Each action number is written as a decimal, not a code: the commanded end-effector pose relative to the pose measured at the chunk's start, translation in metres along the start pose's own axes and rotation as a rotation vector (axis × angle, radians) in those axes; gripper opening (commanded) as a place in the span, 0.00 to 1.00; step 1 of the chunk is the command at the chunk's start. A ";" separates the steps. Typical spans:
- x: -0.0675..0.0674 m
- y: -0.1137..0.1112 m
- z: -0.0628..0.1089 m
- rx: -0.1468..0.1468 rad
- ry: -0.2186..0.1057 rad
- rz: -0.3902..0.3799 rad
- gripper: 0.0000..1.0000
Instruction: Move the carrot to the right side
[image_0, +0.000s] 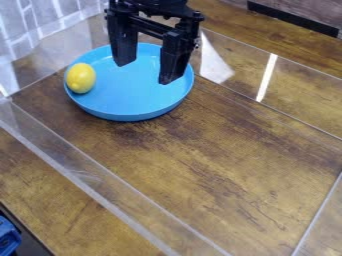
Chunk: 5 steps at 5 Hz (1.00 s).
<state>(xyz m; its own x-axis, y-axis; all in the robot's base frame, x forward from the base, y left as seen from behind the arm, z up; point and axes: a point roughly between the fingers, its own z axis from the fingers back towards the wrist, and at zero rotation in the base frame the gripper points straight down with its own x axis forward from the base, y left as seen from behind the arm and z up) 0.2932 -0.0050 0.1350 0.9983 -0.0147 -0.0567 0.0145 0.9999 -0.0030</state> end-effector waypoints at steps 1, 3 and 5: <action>-0.009 0.002 -0.004 -0.005 0.006 0.023 1.00; -0.028 0.043 0.011 -0.017 -0.054 0.111 1.00; -0.021 0.106 0.000 -0.055 -0.093 0.177 1.00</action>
<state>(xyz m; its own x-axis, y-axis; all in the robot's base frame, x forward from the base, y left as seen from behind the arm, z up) 0.2679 0.0987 0.1187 0.9848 0.1709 -0.0301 -0.1726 0.9826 -0.0681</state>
